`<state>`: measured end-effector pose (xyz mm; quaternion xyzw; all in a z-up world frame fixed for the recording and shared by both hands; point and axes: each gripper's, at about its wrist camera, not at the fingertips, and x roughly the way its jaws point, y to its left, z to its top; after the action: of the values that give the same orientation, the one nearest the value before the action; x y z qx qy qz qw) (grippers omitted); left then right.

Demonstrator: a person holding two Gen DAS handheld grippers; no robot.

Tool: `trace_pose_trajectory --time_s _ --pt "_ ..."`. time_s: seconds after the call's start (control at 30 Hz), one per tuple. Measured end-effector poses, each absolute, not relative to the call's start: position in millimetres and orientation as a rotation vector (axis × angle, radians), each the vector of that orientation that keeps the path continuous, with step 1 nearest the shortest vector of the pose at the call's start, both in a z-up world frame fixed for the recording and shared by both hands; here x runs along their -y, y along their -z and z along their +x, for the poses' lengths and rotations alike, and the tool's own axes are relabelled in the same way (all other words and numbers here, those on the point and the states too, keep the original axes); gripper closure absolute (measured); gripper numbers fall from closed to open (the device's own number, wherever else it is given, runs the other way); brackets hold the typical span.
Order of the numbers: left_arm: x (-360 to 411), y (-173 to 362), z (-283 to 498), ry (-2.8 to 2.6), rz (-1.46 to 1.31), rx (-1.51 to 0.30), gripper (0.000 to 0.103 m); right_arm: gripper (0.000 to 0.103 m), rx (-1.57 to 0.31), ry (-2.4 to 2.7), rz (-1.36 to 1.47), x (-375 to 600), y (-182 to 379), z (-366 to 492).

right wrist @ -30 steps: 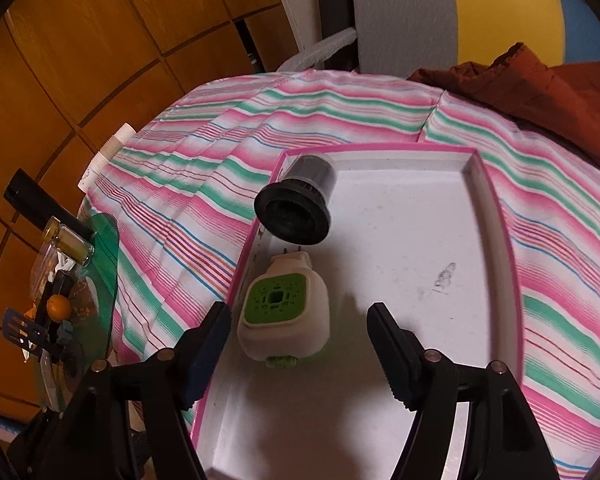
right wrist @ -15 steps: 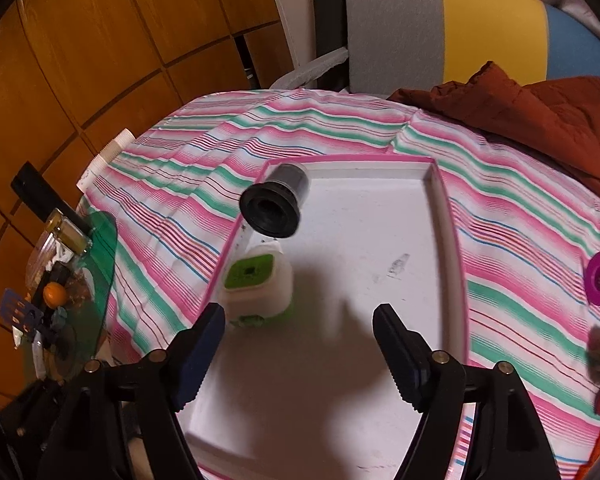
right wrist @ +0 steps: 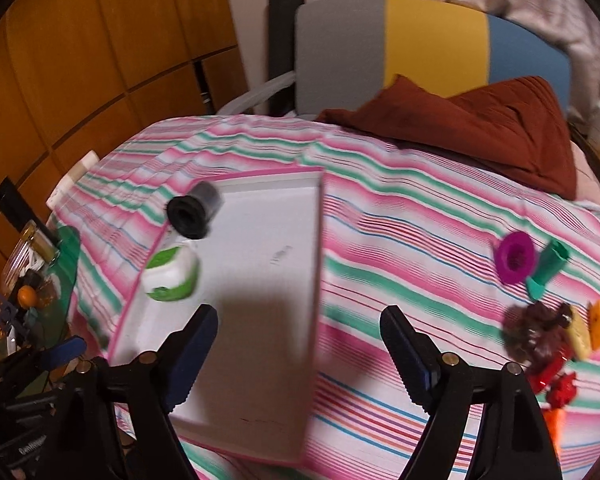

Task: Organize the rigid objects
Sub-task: 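Grasp the brown flower piece with the left gripper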

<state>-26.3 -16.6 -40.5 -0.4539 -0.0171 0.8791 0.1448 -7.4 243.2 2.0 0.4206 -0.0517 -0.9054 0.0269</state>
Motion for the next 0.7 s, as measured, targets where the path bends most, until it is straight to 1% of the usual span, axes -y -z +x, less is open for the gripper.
trace_pose_trajectory --time_s 0.17,0.4,0.43,0.5,0.7 --pt "3.8 29.9 -23.2 -2.519 -1.257 0.009 0.051 0.019 0.224 2.858 1.315 -289.5 -8.5 7.6" --pt "-34.4 5.8 -20.1 -2.465 -1.136 -0.062 0.051 0.019 0.353 3.047 1.324 -380.7 -27.6 36.4" --pt "-40.3 3.0 -19.0 -2.457 -1.122 -0.074 0.051 0.017 0.374 3.083 1.328 -395.3 -29.7 40.7" --pt "-57.8 -2.1 -17.0 -2.424 -1.093 -0.102 0.051 0.006 0.445 3.151 1.335 -427.8 -31.4 51.2" --pt "-108.3 -7.0 -17.4 -2.293 -1.09 -0.12 0.051 0.006 0.661 3.269 1.378 -503.0 -18.1 75.5"
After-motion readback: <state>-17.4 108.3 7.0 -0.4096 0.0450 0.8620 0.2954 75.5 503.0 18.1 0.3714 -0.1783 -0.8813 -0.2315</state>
